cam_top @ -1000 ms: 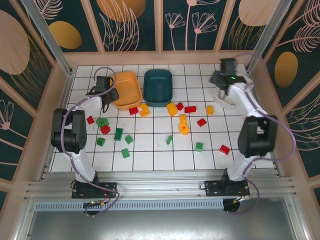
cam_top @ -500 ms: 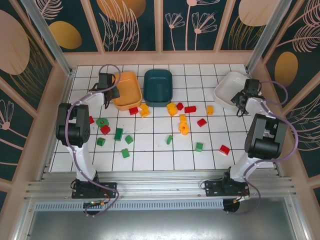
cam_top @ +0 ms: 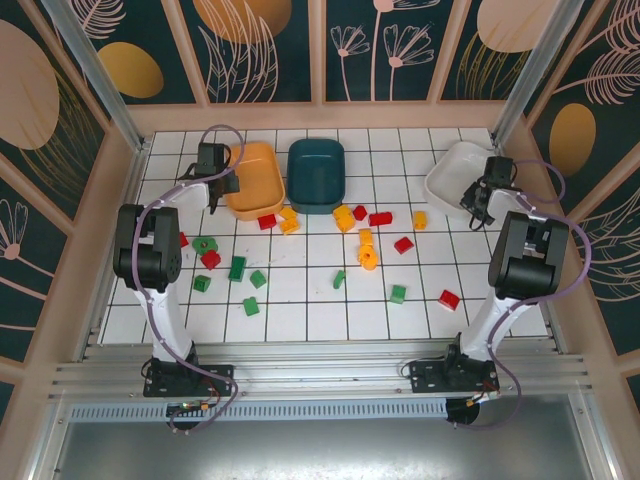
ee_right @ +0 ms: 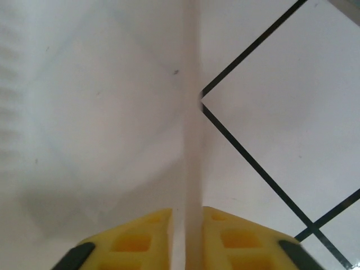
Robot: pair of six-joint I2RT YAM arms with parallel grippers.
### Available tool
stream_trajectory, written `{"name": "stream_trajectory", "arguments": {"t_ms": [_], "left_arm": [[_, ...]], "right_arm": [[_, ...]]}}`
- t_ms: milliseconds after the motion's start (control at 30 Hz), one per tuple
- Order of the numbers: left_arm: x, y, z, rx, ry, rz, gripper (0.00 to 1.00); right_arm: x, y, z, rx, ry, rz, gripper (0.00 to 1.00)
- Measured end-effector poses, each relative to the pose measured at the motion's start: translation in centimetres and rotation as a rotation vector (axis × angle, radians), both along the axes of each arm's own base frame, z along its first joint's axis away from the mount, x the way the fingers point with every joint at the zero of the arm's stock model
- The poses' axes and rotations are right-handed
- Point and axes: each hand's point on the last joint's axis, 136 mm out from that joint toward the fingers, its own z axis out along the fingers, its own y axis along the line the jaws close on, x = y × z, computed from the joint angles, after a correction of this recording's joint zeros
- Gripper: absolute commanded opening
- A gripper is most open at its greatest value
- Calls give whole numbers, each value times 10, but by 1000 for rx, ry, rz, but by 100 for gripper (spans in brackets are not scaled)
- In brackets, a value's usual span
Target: Sort the legos into containers by color
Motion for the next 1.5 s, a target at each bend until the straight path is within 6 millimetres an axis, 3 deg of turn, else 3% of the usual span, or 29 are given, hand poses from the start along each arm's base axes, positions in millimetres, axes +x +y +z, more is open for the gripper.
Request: {"name": "stream_trajectory", "arguments": {"t_ms": [267, 433, 533, 667, 800, 867, 933, 1067, 1133, 1500], "left_arm": [[15, -8, 10, 9, -40, -65, 24], [25, -13, 2, 9, -37, -96, 21], [23, -14, 2, 2, -34, -98, 29], [17, -10, 24, -14, -66, -55, 43], [11, 0, 65, -39, -138, 9, 44], [7, 5, 70, -66, -150, 38, 44], [0, 10, 58, -121, -131, 59, 45], [-22, 20, 7, -238, -14, 91, 47], [-26, 19, -10, -289, 25, 91, 48], [-4, -10, -9, -395, 14, -22, 46]], "right_arm": [[14, 17, 9, -21, -21, 64, 4], [44, 58, 16, -36, -52, 171, 2], [60, 93, 15, -27, -62, 253, 2], [77, 141, 10, 6, -72, 366, 2], [88, 176, 4, 32, -78, 444, 1], [93, 187, 5, 42, -86, 471, 2], [94, 196, 6, 52, -91, 490, 1], [90, 200, 4, 65, -80, 510, 2], [90, 201, 4, 68, -78, 517, 2], [79, 204, 3, 88, -48, 541, 2]]}}
